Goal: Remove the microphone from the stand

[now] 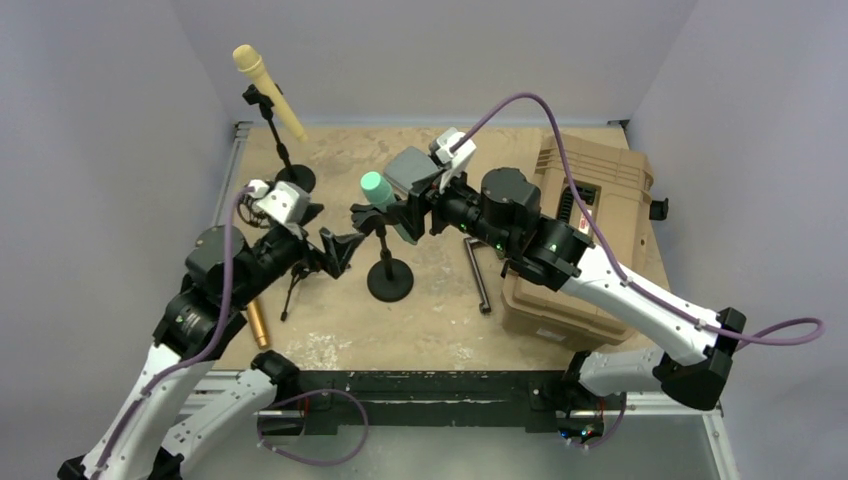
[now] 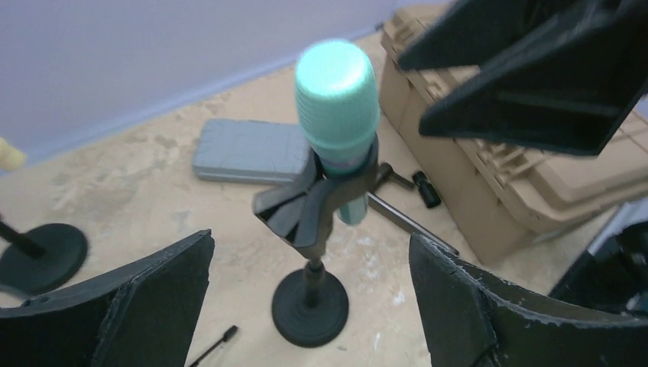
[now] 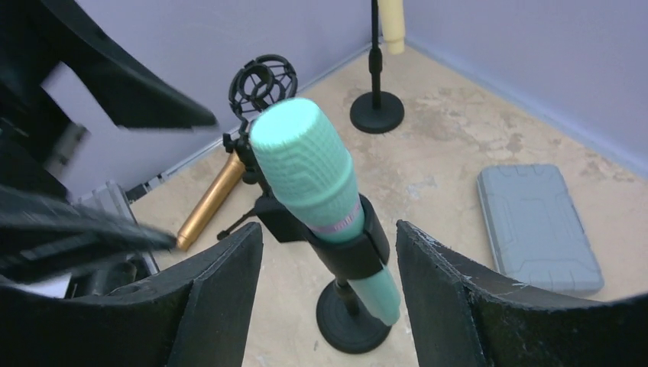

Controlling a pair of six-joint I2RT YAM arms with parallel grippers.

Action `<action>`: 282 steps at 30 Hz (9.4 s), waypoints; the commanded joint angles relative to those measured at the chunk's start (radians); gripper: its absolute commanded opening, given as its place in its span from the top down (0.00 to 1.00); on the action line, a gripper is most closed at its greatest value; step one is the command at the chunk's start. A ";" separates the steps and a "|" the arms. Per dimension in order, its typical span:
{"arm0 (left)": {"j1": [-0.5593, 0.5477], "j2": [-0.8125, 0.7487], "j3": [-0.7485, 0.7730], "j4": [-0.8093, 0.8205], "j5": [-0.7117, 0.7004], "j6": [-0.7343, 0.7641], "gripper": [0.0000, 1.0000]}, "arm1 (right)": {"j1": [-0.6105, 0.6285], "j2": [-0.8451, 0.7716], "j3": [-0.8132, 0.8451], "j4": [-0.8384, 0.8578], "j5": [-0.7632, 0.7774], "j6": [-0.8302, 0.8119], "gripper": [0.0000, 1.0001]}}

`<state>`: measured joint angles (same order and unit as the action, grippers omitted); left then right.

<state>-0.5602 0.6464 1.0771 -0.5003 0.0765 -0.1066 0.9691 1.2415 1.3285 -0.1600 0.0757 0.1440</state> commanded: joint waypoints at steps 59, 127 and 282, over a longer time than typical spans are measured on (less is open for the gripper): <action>0.229 0.267 -0.210 0.450 0.489 -0.068 0.31 | -0.250 0.314 0.301 -0.006 -0.702 -0.215 1.00; 0.252 0.237 -0.280 0.413 0.459 -0.058 1.00 | -0.250 0.160 0.201 0.291 -0.528 -0.033 1.00; 0.240 -0.064 -0.372 0.581 0.247 -0.177 0.15 | -0.235 0.013 -0.179 0.060 -0.363 0.431 0.26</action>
<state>-0.3218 0.5884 0.6552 0.0753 0.3519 -0.2558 0.7303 1.3109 1.1923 -0.2478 -0.1062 0.4644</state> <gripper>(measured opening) 0.827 0.729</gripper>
